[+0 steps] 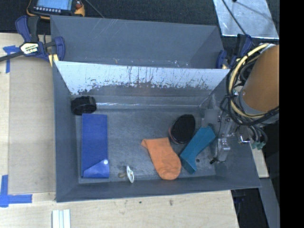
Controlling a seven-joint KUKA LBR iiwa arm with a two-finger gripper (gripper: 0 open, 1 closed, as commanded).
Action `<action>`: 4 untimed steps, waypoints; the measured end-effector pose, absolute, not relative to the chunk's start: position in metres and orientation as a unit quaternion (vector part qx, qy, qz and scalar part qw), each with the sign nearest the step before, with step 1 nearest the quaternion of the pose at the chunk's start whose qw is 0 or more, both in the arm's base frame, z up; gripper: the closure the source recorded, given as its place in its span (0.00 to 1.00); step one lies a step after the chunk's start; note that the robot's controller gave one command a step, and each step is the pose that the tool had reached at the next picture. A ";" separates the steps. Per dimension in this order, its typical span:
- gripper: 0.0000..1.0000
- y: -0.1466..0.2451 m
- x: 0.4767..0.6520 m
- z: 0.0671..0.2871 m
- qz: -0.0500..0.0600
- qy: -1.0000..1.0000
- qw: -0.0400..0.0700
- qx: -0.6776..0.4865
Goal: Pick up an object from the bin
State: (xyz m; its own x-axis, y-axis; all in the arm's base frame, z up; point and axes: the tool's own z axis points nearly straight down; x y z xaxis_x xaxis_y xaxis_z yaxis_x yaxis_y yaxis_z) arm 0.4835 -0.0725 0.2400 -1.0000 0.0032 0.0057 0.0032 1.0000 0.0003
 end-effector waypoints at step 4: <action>0.00 -0.013 0.568 0.143 0.001 -0.999 -0.005 0.031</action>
Offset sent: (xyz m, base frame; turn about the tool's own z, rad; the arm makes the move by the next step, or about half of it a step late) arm 0.0433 0.0731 -0.0586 -0.0766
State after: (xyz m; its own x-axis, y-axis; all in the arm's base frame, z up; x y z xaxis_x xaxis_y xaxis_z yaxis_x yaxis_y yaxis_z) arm 0.5681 -0.0135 0.1431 -0.9980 -0.0628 -0.0100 -0.0628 0.9980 -0.0014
